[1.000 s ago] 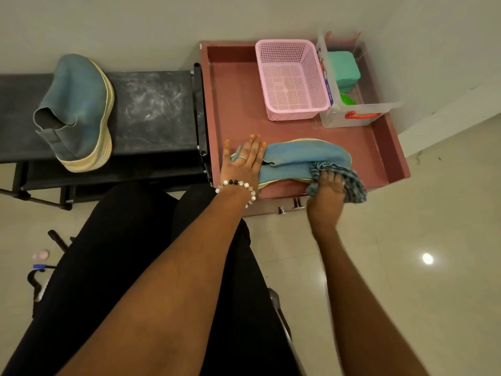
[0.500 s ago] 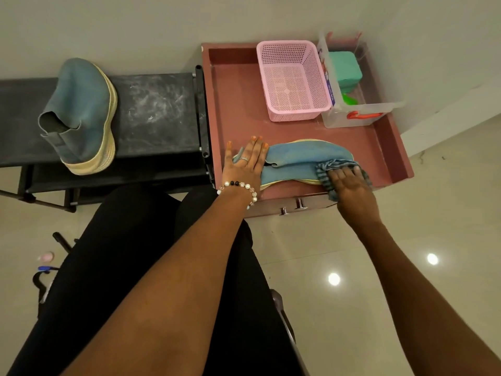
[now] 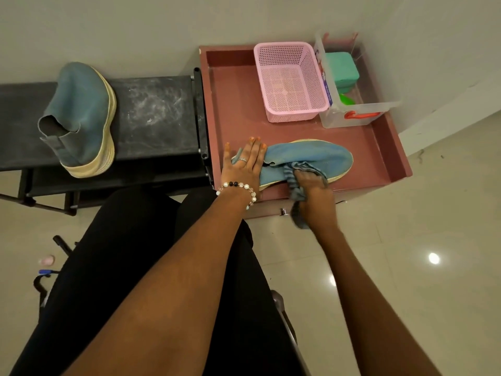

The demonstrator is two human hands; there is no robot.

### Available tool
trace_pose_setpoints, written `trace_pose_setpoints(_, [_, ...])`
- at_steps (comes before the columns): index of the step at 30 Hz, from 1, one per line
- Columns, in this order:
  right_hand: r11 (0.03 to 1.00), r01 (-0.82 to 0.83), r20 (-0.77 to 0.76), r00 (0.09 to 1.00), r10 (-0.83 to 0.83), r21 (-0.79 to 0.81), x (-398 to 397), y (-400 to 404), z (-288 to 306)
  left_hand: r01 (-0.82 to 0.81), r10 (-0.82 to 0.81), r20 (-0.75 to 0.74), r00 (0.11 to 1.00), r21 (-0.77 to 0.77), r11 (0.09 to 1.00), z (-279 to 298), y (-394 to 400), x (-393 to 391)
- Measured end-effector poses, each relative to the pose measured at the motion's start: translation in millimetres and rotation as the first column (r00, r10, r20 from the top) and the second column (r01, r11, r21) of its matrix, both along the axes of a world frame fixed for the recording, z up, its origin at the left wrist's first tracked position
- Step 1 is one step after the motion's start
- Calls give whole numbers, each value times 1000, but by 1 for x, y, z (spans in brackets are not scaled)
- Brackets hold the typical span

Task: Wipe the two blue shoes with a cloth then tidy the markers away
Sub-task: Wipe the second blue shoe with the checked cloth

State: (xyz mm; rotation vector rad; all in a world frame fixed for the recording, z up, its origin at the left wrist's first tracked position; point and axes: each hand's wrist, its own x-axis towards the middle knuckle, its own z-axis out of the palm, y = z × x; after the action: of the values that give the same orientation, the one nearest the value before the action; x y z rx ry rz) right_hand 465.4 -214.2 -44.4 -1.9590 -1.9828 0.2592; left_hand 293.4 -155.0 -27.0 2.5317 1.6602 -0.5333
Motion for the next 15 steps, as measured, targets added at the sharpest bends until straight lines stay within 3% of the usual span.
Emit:
trace_pose_setpoints(3, [999,-23,234,972,28,-24,51,-4,-7,4,-4,-7,1000,-4,1000,-2,1,0])
trace_pose_setpoints(6, [988,109,334,940,-67,-107,69,-3,-7,3,-3,-7,1000,5,1000,-3,1,1])
trace_pose_setpoints(10, [950,291,290,924,-249,-112,23,3,-11,-2,2,-5,1000,1,1000,-3,1,1])
trace_pose_setpoints(15, [962,235,16,972,-235,-142,-34,4,-1,-2,1,15,1000,26,1000,-2,0,1])
